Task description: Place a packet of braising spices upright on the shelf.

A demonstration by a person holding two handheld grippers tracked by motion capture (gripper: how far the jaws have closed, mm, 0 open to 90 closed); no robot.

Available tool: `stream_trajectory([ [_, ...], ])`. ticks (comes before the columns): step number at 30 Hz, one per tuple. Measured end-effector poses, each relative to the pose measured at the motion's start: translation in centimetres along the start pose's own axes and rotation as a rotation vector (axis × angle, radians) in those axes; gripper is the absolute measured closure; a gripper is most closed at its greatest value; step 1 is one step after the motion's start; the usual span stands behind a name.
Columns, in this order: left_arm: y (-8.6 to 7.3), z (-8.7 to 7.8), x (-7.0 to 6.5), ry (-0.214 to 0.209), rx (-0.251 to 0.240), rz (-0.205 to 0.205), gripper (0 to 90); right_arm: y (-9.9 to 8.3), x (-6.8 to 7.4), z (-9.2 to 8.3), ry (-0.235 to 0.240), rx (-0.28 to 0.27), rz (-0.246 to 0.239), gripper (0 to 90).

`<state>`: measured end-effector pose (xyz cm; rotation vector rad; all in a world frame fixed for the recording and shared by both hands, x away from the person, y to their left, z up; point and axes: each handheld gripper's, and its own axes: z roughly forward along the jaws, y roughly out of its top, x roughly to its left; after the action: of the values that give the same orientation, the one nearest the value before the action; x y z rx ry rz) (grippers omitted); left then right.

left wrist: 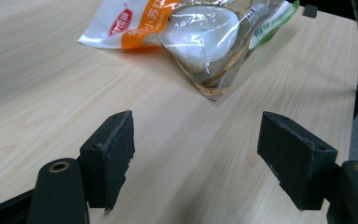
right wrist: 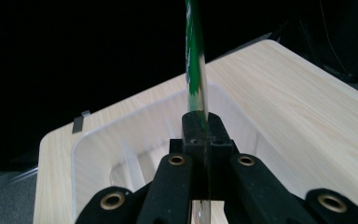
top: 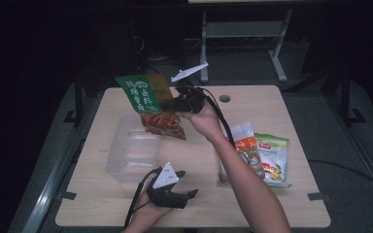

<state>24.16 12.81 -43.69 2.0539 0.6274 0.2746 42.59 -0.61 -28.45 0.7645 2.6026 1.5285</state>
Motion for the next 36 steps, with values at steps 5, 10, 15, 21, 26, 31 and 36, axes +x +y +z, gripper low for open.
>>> stream_trajectory([
  [5,0.0,-0.2,0.1,0.0,-0.017,0.001,26.4,0.8,-0.2,1.5,0.008,-0.005,0.004,89.8],
  [10,0.0,-0.4,0.1,0.001,-0.032,-0.004,26.2,1.6,-0.3,4.0,0.008,-0.016,0.012,89.8],
  [15,-0.1,-0.5,0.2,0.004,-0.032,-0.008,26.2,1.9,-0.4,6.2,0.009,0.001,0.015,89.8],
  [21,-0.1,-0.6,0.4,0.005,-0.036,-0.011,26.2,1.9,-0.5,7.7,0.014,-0.008,0.021,89.8],
  [26,-0.2,-0.7,0.4,0.011,-0.037,-0.007,26.2,1.3,-1.1,9.2,0.021,-0.009,0.052,89.8],
  [31,-0.2,-0.6,0.2,0.013,-0.034,-0.001,26.1,0.6,-1.3,10.3,0.024,-0.012,0.078,89.8],
  [36,-0.3,-0.6,0.1,0.013,-0.034,-0.001,26.2,0.0,-1.5,11.0,0.025,-0.007,0.097,89.8],
])
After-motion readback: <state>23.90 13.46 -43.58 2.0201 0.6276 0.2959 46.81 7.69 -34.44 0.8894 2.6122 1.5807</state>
